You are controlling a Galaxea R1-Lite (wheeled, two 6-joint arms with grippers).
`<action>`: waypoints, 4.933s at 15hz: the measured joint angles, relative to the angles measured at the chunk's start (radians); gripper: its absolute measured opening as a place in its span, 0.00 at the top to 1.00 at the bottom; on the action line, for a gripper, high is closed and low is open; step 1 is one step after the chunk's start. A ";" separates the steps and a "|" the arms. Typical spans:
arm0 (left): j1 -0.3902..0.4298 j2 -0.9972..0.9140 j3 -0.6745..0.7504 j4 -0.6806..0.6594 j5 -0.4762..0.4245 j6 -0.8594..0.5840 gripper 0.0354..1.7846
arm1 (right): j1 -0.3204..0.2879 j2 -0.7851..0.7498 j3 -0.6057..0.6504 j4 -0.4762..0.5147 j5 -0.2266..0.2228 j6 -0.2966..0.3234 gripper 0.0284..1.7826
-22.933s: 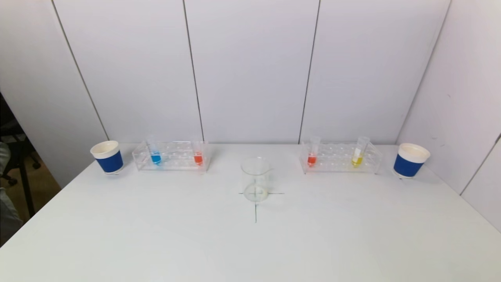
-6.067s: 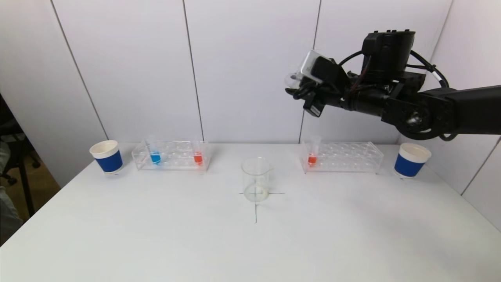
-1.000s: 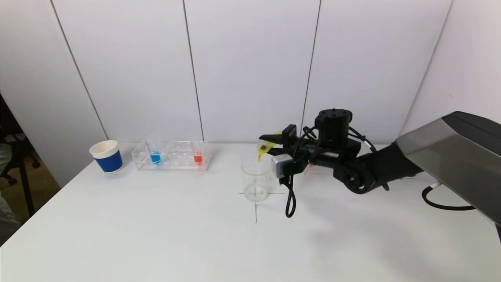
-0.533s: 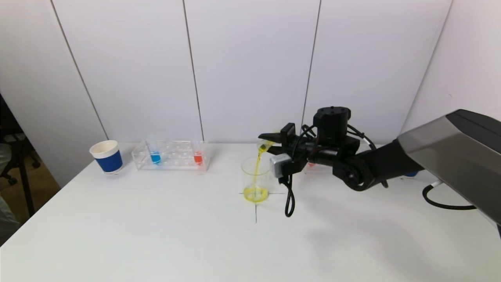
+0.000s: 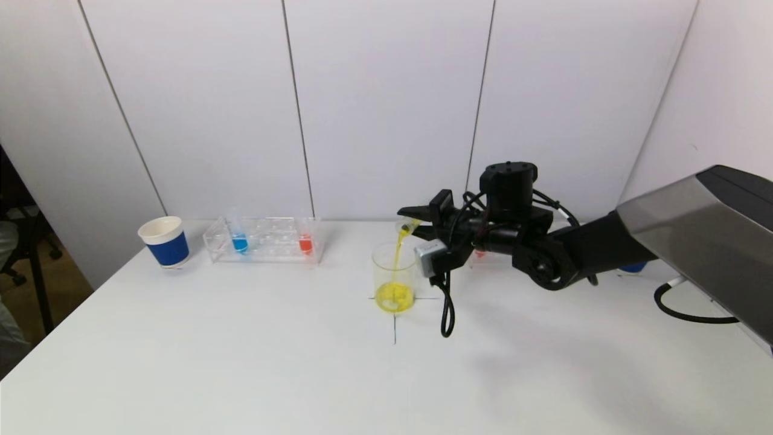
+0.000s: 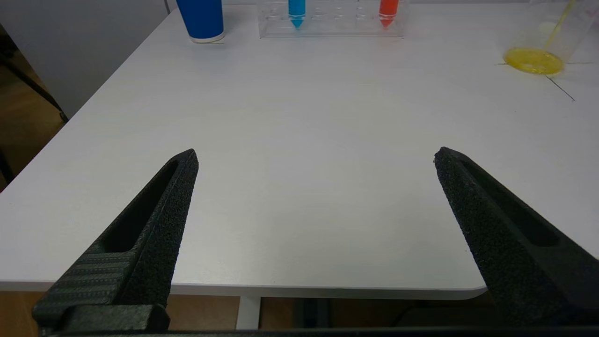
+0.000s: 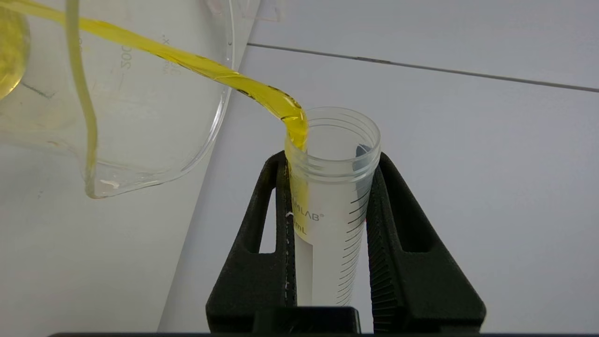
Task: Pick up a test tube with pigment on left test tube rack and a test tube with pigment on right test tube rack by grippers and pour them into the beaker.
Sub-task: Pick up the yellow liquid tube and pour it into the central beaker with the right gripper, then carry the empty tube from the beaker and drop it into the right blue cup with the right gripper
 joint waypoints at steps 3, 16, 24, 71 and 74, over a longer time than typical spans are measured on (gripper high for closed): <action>0.000 0.000 0.000 0.000 0.000 0.000 0.01 | 0.001 -0.006 -0.004 0.021 -0.013 -0.030 0.74; 0.000 0.000 0.000 0.000 0.000 0.000 0.01 | 0.032 -0.051 -0.008 0.113 -0.056 -0.191 0.74; 0.000 0.000 0.000 0.000 0.000 0.000 0.01 | 0.053 -0.058 -0.006 0.108 -0.072 -0.133 0.74; 0.000 0.000 -0.001 0.000 0.000 0.000 0.01 | -0.349 -0.454 -0.077 0.287 -0.701 1.728 0.74; 0.000 0.000 -0.001 0.000 0.000 0.000 0.01 | -0.419 -0.452 -0.069 0.287 -0.655 1.752 0.74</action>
